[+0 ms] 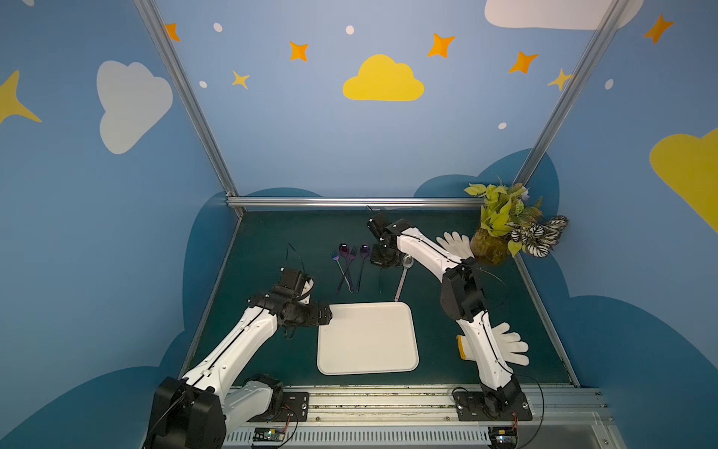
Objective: Set the spoon and fork side by side
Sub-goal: Pick up the fork at the center of the board, then place the fork on the tray.
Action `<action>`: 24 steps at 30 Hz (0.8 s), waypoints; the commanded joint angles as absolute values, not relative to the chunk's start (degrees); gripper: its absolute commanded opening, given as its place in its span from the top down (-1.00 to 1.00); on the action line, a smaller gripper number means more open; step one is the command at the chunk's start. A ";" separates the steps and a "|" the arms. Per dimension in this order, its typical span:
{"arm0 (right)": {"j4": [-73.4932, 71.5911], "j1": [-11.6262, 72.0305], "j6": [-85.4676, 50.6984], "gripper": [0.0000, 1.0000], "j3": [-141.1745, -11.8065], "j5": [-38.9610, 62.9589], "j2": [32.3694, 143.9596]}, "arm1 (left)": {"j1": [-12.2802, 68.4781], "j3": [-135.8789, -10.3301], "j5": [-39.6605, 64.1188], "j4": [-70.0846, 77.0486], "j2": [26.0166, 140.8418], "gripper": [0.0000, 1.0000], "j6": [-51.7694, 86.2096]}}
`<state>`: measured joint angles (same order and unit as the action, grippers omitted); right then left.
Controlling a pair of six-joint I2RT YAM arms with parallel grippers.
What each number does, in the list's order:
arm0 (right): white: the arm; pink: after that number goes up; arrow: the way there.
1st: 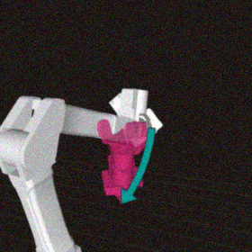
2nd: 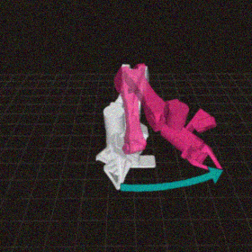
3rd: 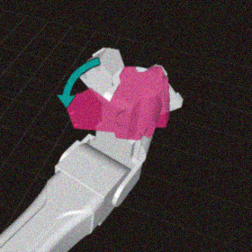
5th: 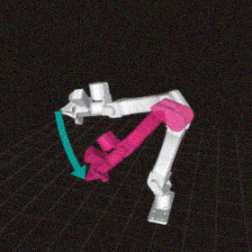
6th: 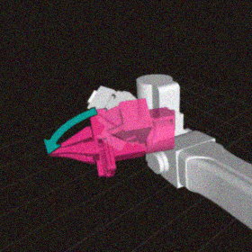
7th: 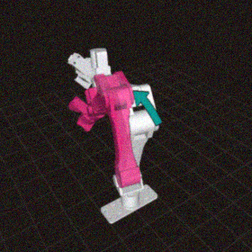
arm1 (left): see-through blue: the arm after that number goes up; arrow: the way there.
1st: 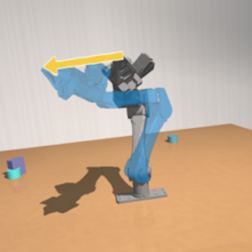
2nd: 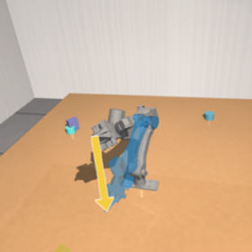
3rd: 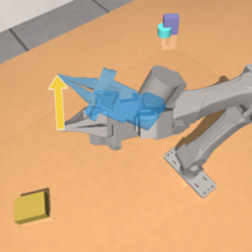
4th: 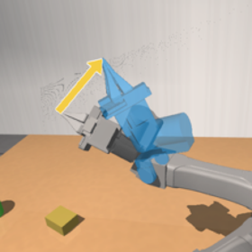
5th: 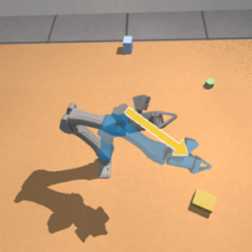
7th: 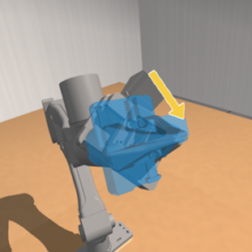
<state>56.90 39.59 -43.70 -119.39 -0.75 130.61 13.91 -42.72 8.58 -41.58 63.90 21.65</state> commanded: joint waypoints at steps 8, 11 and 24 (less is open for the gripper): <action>37.73 54.52 -52.45 1.00 -92.46 13.00 108.66 | 6.04 -43.49 9.10 -42.59 65.88 -1.00 21.82; 28.60 60.69 -58.16 1.00 -87.34 11.97 107.99 | 4.88 -43.36 8.62 -42.86 64.53 -1.00 21.97; 6.22 68.66 -71.29 1.00 -77.97 3.18 112.94 | 4.06 -42.72 9.18 -42.30 60.41 -1.00 22.20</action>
<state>10.39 68.58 -69.49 -78.65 6.13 113.16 4.32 -42.72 8.60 -41.69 61.45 22.31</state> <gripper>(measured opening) 0.056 1.000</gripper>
